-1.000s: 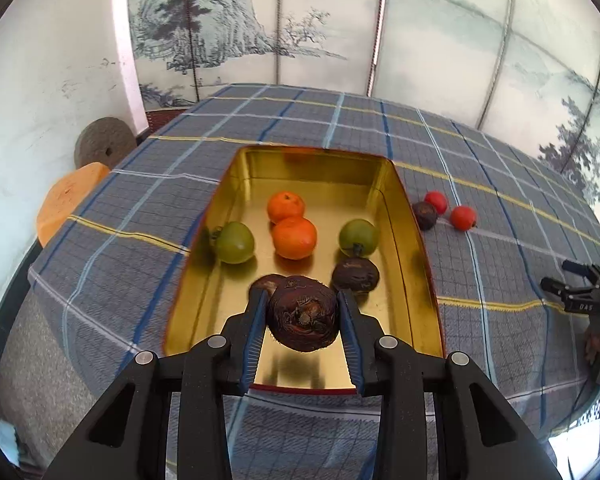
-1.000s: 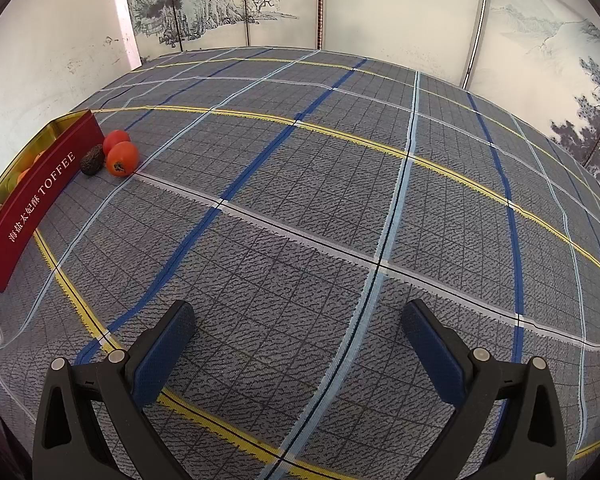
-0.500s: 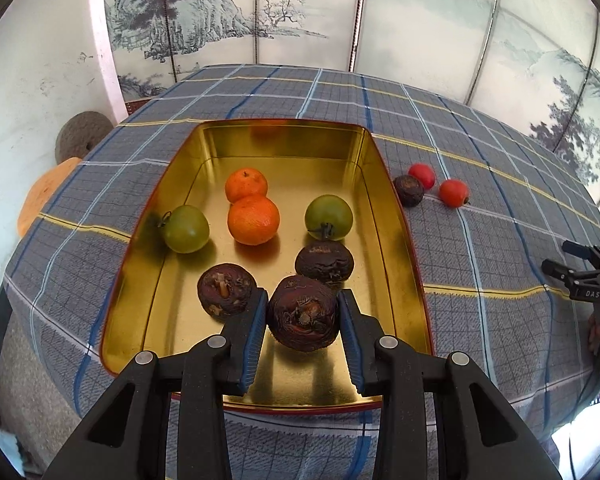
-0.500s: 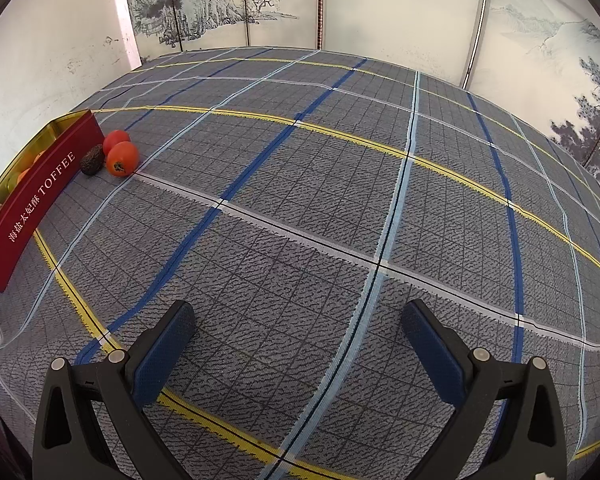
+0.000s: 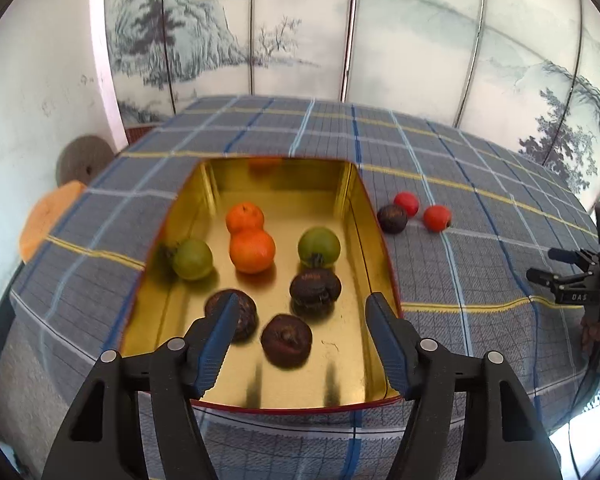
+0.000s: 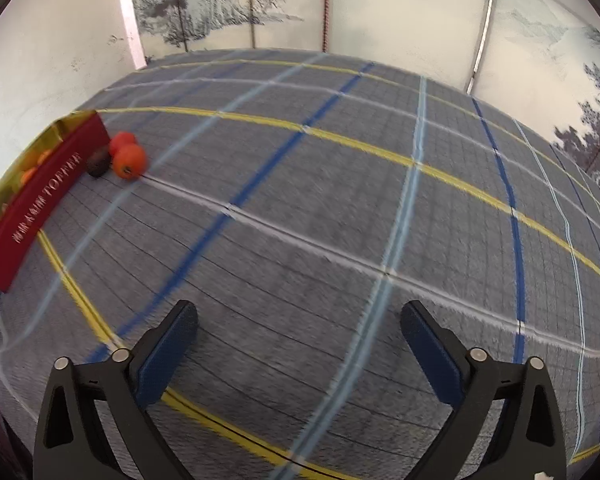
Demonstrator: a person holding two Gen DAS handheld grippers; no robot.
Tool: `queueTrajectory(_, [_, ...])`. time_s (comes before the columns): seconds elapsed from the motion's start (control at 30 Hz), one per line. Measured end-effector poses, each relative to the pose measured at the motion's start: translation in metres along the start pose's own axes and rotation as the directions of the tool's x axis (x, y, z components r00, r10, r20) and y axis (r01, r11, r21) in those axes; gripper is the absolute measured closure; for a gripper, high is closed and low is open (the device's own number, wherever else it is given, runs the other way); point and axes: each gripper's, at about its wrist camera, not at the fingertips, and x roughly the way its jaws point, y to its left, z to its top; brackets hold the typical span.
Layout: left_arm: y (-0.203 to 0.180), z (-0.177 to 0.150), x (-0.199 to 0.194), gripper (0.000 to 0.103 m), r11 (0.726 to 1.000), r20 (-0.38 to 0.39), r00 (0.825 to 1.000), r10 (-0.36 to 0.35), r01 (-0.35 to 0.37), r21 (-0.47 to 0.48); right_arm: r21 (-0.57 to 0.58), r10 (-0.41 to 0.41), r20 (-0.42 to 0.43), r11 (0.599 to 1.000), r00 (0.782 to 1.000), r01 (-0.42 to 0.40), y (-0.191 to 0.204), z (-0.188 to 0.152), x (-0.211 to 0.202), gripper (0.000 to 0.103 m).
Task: Organize fruits
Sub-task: 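Grasp a red tomato with the right gripper, then lower the red tomato into the tin and open the right gripper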
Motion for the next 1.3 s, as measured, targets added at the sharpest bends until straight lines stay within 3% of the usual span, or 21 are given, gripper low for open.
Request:
queueTrajectory(0.13, [0.0,-0.002,-0.009,0.036,1.0,0.012,1.0,-0.009,0.01,-0.012,-0.085,0.146,0.081,0.987,0.986,-0.139,0.035,0.033,-0.018,0.01])
queueTrajectory(0.17, [0.0,-0.002,-0.012,0.036,1.0,0.015,1.0,-0.012,0.012,-0.015,-0.109,0.174,0.078,0.98,0.982,-0.165,0.045,0.04,-0.016,0.011])
queueTrajectory(0.27, [-0.002,-0.005,-0.021,0.036,1.0,0.03,0.999,-0.016,0.016,-0.007,-0.18,0.242,0.043,0.956,0.969,-0.231,0.076,0.062,-0.002,0.028])
queueTrajectory(0.33, [-0.005,-0.006,-0.027,0.036,1.0,0.038,0.999,-0.009,0.008,0.016,-0.21,0.273,0.026,0.942,0.962,-0.262,0.092,0.075,0.009,0.031])
queueTrajectory(0.53, [-0.003,-0.008,-0.038,0.036,1.0,0.057,0.998,-0.011,0.009,0.028,-0.256,0.255,-0.017,0.934,0.967,-0.25,0.115,0.096,0.039,0.032])
queueTrajectory(0.67, [-0.002,-0.009,-0.038,0.036,0.999,0.057,0.998,-0.012,0.01,0.035,-0.263,0.241,-0.046,0.933,0.969,-0.244,0.118,0.105,0.057,0.042])
queueTrajectory(0.77, [-0.001,-0.009,-0.037,0.036,0.999,0.055,0.998,-0.017,0.015,0.033,-0.25,0.243,-0.089,0.933,0.966,-0.258,0.119,0.108,0.072,0.058])
queueTrajectory(0.83, [-0.001,-0.01,-0.036,0.036,0.999,0.052,0.999,-0.014,0.012,0.033,-0.251,0.249,-0.104,0.93,0.963,-0.268,0.12,0.106,0.076,0.074])
queueTrajectory(0.9, [0.001,-0.009,-0.035,0.036,0.999,0.049,0.999,-0.007,0.006,0.032,-0.23,0.252,-0.115,0.934,0.961,-0.273,0.117,0.106,0.074,0.075])
queueTrajectory(1.0, [0.007,-0.008,-0.038,0.036,1.0,0.059,0.998,0.0,0.0,0.011,-0.192,0.274,-0.05,0.941,0.96,-0.279,0.111,0.109,0.05,0.075])
queueTrajectory(1.13, [0.01,-0.006,-0.036,0.036,1.0,0.051,0.998,0.025,-0.025,0.0,-0.247,0.389,0.011,0.894,0.921,-0.375,0.14,0.13,0.009,0.075])
queueTrajectory(1.23, [0.011,-0.006,-0.035,0.036,0.998,0.039,0.998,0.058,-0.058,0.007,-0.314,0.441,-0.006,0.851,0.898,-0.42,0.179,0.15,0.004,0.075])
queueTrajectory(1.3, [0.013,-0.007,-0.036,0.036,0.997,0.038,0.997,0.074,-0.075,0.009,-0.345,0.445,-0.025,0.837,0.895,-0.425,0.202,0.16,0.012,0.075])
